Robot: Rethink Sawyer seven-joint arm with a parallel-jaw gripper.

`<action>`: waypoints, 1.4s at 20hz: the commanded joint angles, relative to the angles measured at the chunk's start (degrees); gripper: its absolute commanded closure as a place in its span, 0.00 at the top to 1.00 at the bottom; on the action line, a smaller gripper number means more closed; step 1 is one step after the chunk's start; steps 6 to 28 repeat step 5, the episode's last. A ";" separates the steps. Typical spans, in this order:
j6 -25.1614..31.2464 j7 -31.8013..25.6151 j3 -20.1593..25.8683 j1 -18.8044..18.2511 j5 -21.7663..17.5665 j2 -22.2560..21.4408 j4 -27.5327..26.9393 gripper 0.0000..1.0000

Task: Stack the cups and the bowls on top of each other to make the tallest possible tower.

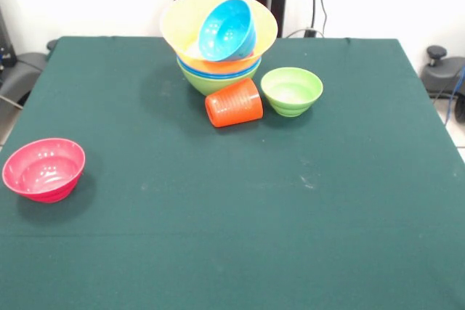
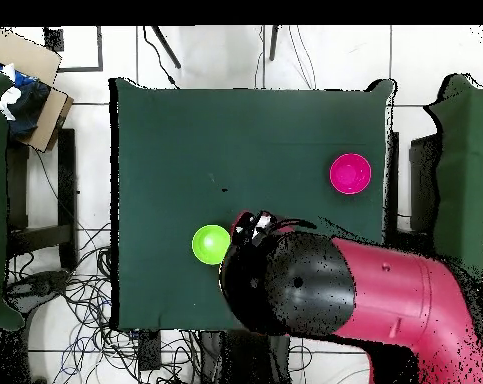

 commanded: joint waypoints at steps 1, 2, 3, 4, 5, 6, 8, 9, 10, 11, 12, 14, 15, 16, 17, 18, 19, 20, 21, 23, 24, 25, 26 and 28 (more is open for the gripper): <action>8.20 -1.08 -2.19 1.87 0.25 -1.09 5.10 1.00; 8.22 -1.32 -2.18 1.77 0.20 -0.98 5.03 1.00; 8.24 -1.49 -2.25 1.73 0.26 -0.94 5.08 1.00; 8.17 -1.90 -2.20 1.67 0.21 -0.84 5.02 1.00; 8.68 -1.72 -2.36 1.73 0.42 -0.92 5.22 1.00; 8.68 -1.72 -2.36 1.73 0.42 -0.92 5.22 1.00; 8.68 -1.72 -2.36 1.73 0.42 -0.92 5.22 1.00; 8.68 -1.72 -2.36 1.73 0.42 -0.92 5.22 1.00; 8.68 -1.72 -2.36 1.73 0.42 -0.92 5.22 1.00; 8.68 -1.72 -2.36 1.73 0.42 -0.92 5.22 1.00; 8.68 -1.72 -2.36 1.73 0.42 -0.92 5.22 1.00; 8.68 -1.72 -2.36 1.73 0.42 -0.92 5.22 1.00; 8.68 -1.72 -2.36 1.73 0.42 -0.92 5.22 1.00; 8.68 -1.72 -2.36 1.73 0.42 -0.92 5.22 1.00; 8.68 -1.72 -2.36 1.73 0.42 -0.92 5.22 1.00; 8.68 -1.72 -2.36 1.73 0.42 -0.92 5.22 1.00; 8.68 -1.72 -2.36 1.73 0.42 -0.92 5.22 1.00; 8.68 -1.72 -2.36 1.73 0.42 -0.92 5.22 1.00; 8.68 -1.72 -2.36 1.73 0.42 -0.92 5.22 1.00; 8.68 -1.72 -2.36 1.73 0.42 -0.92 5.22 1.00; 8.68 -1.72 -2.36 1.73 0.42 -0.92 5.22 1.00; 8.68 -1.72 -2.36 1.73 0.42 -0.92 5.22 1.00; 8.68 -1.72 -2.36 1.73 0.42 -0.92 5.22 1.00; 8.68 -1.72 -2.36 1.73 0.42 -0.92 5.22 1.00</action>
